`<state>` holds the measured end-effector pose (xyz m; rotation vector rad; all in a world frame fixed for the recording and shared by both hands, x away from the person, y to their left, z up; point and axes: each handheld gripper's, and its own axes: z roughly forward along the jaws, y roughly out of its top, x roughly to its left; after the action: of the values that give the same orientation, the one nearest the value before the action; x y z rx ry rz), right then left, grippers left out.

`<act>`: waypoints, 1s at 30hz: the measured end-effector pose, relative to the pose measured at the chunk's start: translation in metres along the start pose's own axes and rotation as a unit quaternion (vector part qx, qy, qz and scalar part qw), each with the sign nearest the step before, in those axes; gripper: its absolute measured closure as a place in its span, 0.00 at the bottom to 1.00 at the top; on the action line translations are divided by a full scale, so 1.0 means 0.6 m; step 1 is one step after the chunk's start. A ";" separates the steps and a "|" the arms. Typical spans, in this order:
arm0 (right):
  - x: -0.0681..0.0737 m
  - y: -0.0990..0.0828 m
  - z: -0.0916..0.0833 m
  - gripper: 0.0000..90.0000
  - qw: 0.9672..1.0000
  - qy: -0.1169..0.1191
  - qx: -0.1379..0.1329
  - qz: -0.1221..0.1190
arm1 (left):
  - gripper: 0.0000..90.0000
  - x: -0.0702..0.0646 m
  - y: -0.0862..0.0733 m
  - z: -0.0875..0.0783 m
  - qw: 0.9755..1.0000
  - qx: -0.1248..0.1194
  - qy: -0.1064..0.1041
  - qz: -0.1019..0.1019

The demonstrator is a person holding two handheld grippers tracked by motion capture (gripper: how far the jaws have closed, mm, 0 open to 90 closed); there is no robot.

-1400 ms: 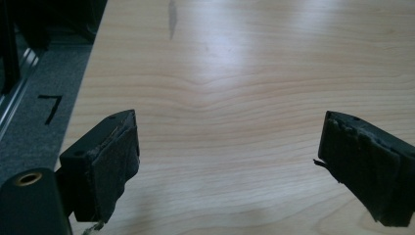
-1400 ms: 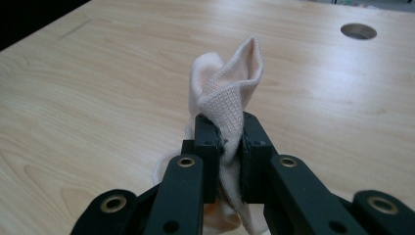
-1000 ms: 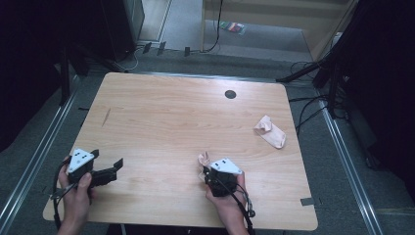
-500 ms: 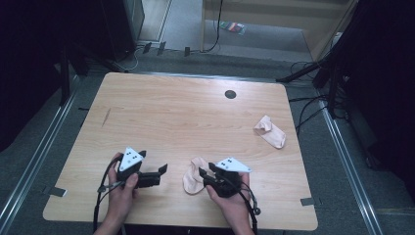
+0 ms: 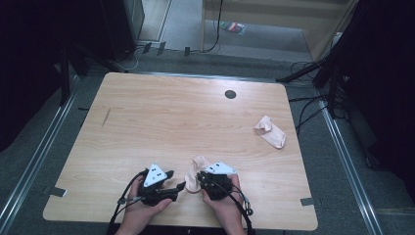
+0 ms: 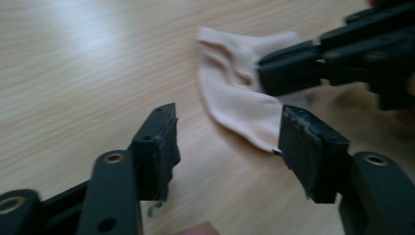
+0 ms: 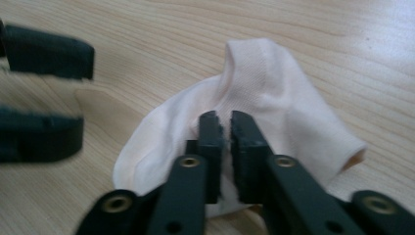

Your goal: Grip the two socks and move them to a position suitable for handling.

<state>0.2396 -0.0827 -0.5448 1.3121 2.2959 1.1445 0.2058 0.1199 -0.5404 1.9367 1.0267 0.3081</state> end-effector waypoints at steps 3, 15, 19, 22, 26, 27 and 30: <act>-0.002 -0.001 0.000 1.00 1.000 0.003 -0.002 0.006 | 0.55 -0.017 0.003 0.011 1.000 0.010 0.004 0.021; 0.001 0.000 0.008 0.74 1.000 -0.021 -0.013 -0.005 | 0.82 -0.018 0.005 0.046 0.998 0.043 0.029 0.043; 0.004 0.000 0.007 0.97 0.999 -0.031 -0.013 -0.020 | 0.96 -0.006 0.005 0.045 0.999 0.046 0.006 0.026; -0.004 0.003 -0.002 1.00 0.999 -0.025 -0.024 0.001 | 0.98 -0.001 0.005 0.041 0.998 0.050 0.001 0.023; -0.024 0.012 -0.030 1.00 0.997 -0.027 -0.059 0.034 | 0.99 0.012 0.006 0.033 0.998 0.059 -0.012 0.020; -0.031 0.014 -0.037 1.00 0.996 -0.030 -0.066 0.045 | 0.99 0.016 0.007 0.030 0.998 0.063 -0.012 0.021; -0.056 0.018 -0.056 1.00 0.994 -0.041 -0.080 0.064 | 1.00 0.029 0.006 0.022 0.998 0.065 -0.010 0.025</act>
<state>0.2460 -0.1240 -0.5199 1.4334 2.0416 1.2616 0.2262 0.1242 -0.5479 2.0806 1.0094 0.2545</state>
